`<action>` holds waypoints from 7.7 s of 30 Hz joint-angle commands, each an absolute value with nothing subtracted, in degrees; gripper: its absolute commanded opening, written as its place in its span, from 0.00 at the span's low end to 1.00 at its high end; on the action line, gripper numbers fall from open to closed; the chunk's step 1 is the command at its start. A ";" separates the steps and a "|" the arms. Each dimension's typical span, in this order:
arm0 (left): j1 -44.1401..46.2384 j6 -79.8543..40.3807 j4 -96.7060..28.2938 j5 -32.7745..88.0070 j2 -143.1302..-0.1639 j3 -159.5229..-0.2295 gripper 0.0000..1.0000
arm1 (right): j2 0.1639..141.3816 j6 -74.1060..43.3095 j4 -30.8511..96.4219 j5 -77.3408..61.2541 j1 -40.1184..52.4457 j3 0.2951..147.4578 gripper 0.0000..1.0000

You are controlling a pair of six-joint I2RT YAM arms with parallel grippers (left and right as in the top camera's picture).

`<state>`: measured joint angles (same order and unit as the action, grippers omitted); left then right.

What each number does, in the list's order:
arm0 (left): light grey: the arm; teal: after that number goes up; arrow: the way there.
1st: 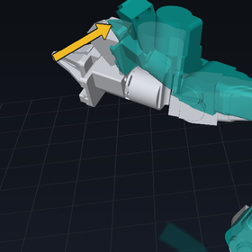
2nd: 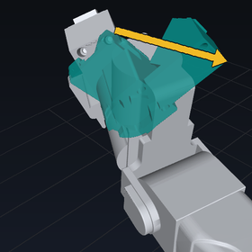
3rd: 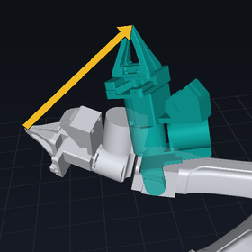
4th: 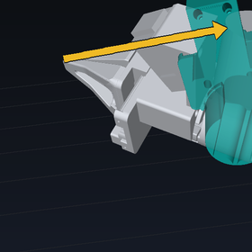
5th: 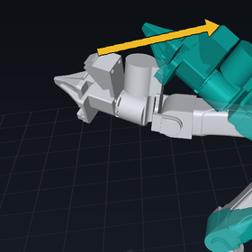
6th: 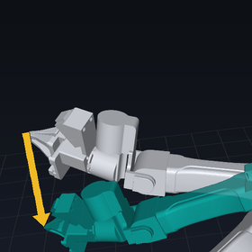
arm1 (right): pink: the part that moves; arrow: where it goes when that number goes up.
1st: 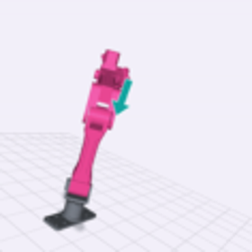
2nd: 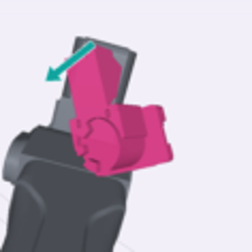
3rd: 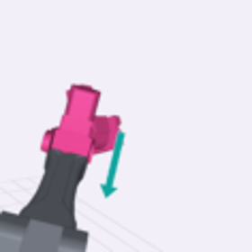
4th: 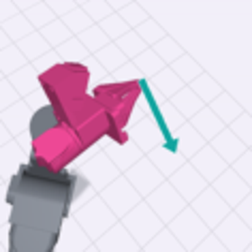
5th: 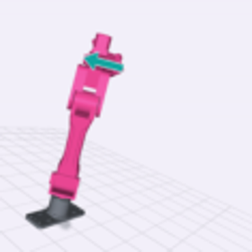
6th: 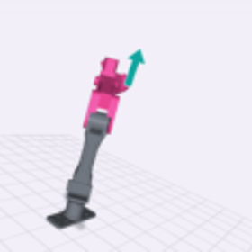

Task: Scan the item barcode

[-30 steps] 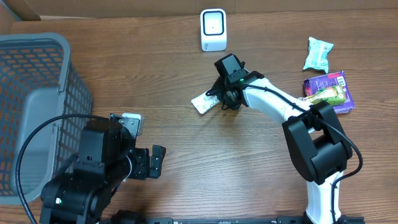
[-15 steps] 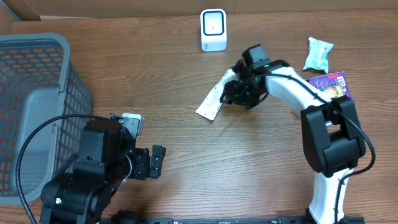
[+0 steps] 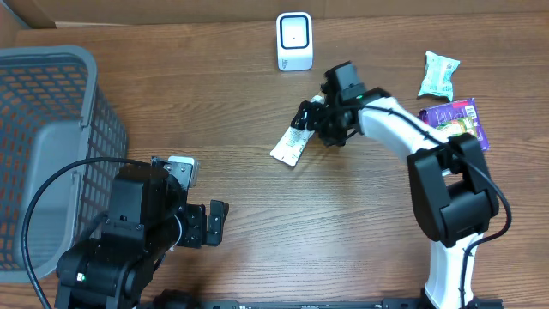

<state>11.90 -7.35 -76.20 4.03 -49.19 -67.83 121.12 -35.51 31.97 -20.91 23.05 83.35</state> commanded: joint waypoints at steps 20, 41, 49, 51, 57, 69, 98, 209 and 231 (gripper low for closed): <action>11.64 -7.92 -76.05 3.40 -49.12 -67.92 0.99 | 124.33 -48.45 27.27 -14.41 26.46 81.69 0.19; 11.64 -7.92 -76.05 3.40 -49.12 -67.92 1.00 | 110.21 0.78 49.41 -49.28 15.57 90.78 0.04; 11.64 -7.92 -76.05 3.40 -49.12 -67.92 1.00 | 103.07 -0.34 52.88 -62.26 14.39 99.39 0.04; 11.64 -7.92 -76.05 3.40 -49.12 -67.92 1.00 | 102.89 -1.34 53.76 -63.24 14.39 101.45 0.04; 11.64 -7.92 -76.05 3.40 -49.12 -67.92 1.00 | 102.89 -3.90 53.78 -63.31 14.50 104.75 0.04; 11.64 -7.92 -76.05 3.40 -49.12 -67.92 1.00 | 102.91 -16.34 58.11 -21.63 18.41 117.71 0.04; 11.64 -7.92 -76.05 3.40 -49.12 -67.92 0.99 | 134.47 57.87 14.66 49.01 30.26 121.10 0.04; 11.64 -7.92 -76.05 3.40 -49.12 -67.92 1.00 | 51.37 -28.03 58.02 -23.03 -3.77 83.48 1.00; 11.64 -7.92 -76.05 3.40 -49.12 -67.92 1.00 | 31.83 1.65 34.59 -12.67 -1.78 51.59 1.00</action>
<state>11.90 -7.38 -76.23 4.03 -49.21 -67.83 36.97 -3.22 39.90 -13.52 -2.87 58.96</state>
